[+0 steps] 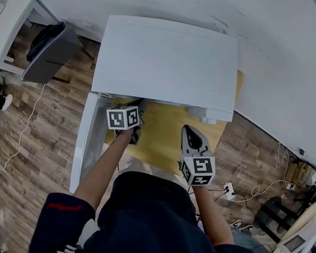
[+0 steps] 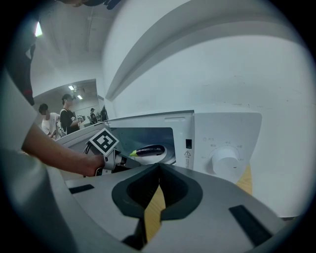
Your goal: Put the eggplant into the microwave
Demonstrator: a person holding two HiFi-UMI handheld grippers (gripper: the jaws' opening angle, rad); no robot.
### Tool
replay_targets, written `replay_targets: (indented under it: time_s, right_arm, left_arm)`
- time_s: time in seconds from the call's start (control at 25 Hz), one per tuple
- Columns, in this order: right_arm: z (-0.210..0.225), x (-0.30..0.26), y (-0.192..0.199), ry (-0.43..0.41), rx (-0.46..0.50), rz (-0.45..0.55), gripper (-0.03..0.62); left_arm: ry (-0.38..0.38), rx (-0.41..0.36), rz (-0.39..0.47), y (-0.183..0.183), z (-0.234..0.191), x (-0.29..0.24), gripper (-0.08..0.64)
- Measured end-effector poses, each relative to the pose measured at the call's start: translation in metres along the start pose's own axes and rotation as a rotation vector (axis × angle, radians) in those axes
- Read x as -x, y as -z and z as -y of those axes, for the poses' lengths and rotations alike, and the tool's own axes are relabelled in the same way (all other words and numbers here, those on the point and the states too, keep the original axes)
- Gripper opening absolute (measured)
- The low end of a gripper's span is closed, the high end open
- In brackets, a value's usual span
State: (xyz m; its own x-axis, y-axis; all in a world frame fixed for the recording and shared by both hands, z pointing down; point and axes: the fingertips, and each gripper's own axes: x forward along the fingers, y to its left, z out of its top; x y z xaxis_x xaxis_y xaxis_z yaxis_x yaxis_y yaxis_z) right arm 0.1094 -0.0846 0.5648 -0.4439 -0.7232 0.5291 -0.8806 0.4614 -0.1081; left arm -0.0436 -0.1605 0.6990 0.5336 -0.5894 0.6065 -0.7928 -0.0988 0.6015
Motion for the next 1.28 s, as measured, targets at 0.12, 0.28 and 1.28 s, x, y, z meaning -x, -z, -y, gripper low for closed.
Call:
replay_targets:
  time_s: [0.12, 0.28, 1.28]
  right_arm:
    - [-0.002, 0.0, -0.002, -0.004, 0.002, 0.005, 0.012]
    - [-0.002, 0.001, -0.004, -0.007, 0.004, 0.015, 0.012]
    - [-0.008, 0.035, -0.049, -0.042, 0.064, 0.161, 0.012]
  left_arm:
    - [-0.004, 0.0, -0.023, 0.007, -0.001, 0.002, 0.017]
    - [-0.013, -0.018, -0.036, 0.018, 0.001, 0.01, 0.017]
    - [0.1, -0.333, 0.178, -0.007, 0.089, 0.116, 0.017]
